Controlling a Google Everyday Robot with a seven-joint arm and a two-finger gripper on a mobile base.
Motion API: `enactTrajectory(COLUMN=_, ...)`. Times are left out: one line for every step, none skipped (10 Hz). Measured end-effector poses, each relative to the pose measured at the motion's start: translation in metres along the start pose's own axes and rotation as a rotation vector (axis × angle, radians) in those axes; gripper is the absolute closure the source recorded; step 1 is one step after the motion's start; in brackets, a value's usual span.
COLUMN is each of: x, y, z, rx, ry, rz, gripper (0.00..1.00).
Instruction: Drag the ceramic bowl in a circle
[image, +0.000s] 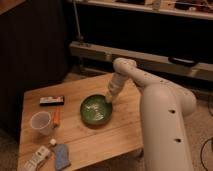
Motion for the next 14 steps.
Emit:
enactTrajectory(x=0.024, y=-0.014, z=-0.006, rx=0.004, ry=-0.015, rz=0.040, gripper=1.00)
enactTrajectory(x=0.048, y=-0.027, z=-0.011, rx=0.011, ry=-0.026, rz=0.077, gripper=1.00)
enactTrajectory(x=0.068, y=-0.035, z=-0.016, rx=0.020, ry=-0.038, rz=0.105, gripper=1.00)
enactTrajectory(x=0.099, y=-0.043, z=-0.021, rx=0.041, ry=-0.045, rz=0.134, gripper=1.00)
enactTrajectory(x=0.122, y=-0.043, z=-0.023, rx=0.060, ry=-0.047, rz=0.146, gripper=1.00)
enactTrajectory(x=0.144, y=-0.038, z=-0.022, rx=0.078, ry=-0.042, rz=0.142, gripper=1.00)
enactTrajectory(x=0.169, y=-0.024, z=-0.016, rx=0.091, ry=-0.031, rz=0.120, gripper=1.00)
enactTrajectory(x=0.179, y=-0.015, z=-0.012, rx=0.097, ry=-0.022, rz=0.100, gripper=1.00)
enactTrajectory(x=0.183, y=-0.006, z=-0.007, rx=0.100, ry=-0.011, rz=0.075, gripper=1.00)
enactTrajectory(x=0.184, y=0.006, z=0.001, rx=0.102, ry=0.001, rz=0.038, gripper=1.00)
enactTrajectory(x=0.181, y=0.018, z=0.006, rx=0.101, ry=0.010, rz=0.006, gripper=1.00)
enactTrajectory(x=0.168, y=0.041, z=0.015, rx=0.100, ry=0.020, rz=-0.048, gripper=1.00)
enactTrajectory(x=0.153, y=0.063, z=0.023, rx=0.100, ry=0.032, rz=-0.095, gripper=1.00)
enactTrajectory(x=0.137, y=0.086, z=0.031, rx=0.101, ry=0.045, rz=-0.143, gripper=1.00)
